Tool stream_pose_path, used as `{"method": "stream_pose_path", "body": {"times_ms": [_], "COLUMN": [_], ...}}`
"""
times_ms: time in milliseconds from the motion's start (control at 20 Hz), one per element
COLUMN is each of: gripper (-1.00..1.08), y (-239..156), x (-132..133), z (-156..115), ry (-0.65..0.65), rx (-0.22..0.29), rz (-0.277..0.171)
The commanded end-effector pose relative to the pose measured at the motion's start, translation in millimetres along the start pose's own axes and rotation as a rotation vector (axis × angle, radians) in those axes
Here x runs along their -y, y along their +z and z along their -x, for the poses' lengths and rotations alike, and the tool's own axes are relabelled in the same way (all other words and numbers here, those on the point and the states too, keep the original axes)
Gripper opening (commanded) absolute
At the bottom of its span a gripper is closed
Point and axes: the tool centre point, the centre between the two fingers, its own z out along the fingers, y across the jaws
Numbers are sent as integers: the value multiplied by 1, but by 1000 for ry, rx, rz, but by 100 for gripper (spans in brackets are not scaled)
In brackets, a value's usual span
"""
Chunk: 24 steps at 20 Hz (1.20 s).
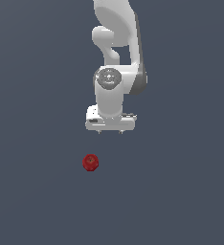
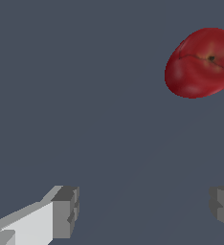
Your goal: Pick up the object and move it to a goal position.
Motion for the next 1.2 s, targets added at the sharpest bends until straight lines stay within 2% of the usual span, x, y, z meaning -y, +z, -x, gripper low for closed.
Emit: {"method": "stream_pose_path", "body": {"times_ms": [0, 600, 900, 1150], "gripper": [100, 100, 100, 100], "y": [0, -18, -15, -11], "x": [0, 20, 14, 2], "z": [0, -6, -14, -28], "ry": [0, -75, -31, 55], "rx": [0, -34, -35, -38], "rz": [0, 3, 0, -5]}}
